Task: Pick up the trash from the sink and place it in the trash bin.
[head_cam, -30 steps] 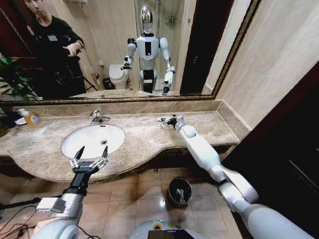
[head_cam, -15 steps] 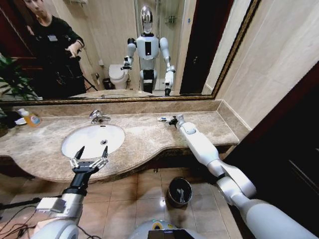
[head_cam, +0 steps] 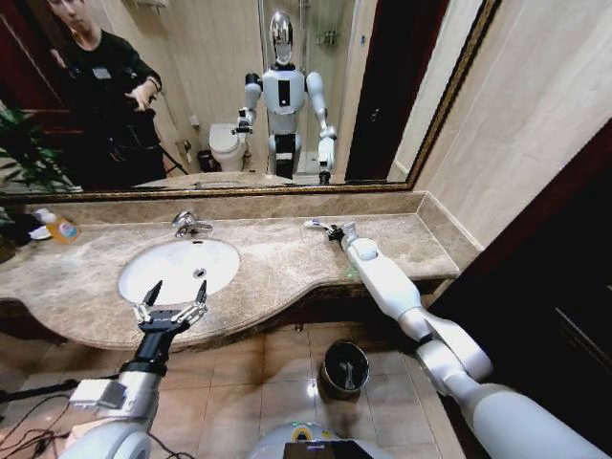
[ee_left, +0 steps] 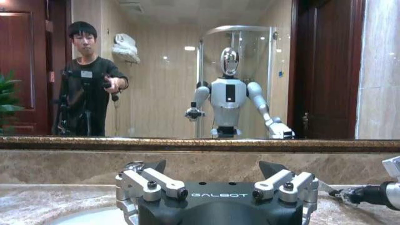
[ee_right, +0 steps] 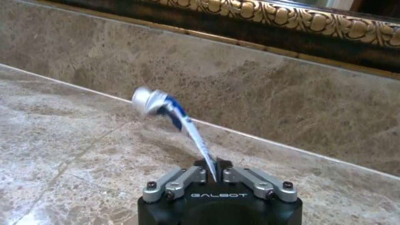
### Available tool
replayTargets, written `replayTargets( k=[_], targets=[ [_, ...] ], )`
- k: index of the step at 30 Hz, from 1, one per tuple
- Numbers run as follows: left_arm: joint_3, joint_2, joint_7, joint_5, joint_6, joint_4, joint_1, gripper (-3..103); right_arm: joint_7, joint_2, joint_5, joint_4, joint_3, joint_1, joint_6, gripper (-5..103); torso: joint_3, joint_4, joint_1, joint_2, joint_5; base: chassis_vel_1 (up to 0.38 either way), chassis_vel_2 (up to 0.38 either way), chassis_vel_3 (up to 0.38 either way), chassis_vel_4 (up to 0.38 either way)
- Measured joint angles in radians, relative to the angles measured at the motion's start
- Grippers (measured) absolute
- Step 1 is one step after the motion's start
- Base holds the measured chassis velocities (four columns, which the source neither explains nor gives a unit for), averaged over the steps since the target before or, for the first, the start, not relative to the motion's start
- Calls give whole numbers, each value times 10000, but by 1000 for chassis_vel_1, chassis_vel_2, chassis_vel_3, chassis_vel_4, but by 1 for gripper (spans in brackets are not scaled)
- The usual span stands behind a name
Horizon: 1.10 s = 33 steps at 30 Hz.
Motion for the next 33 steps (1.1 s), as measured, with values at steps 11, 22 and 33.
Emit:
replayTargets(
  k=[11,22,33],
  targets=[
    [0,0,0,0,0,0,0,100,577,77,207,638,-57,-424,134,0,0,2,0,0,0,0,0,0,0],
    [-1,0,-1,0,0,0,0,100,2007,-1766,1240,5633,192,-3152,78,0,-1,2,0,0,2,0,0,0,0],
    [0,0,0,0,0,0,0,100,1932,-2842,1627,8949,1228,-6005,122,0,-1,1,-2,0,3,0,0,0,0]
  ],
)
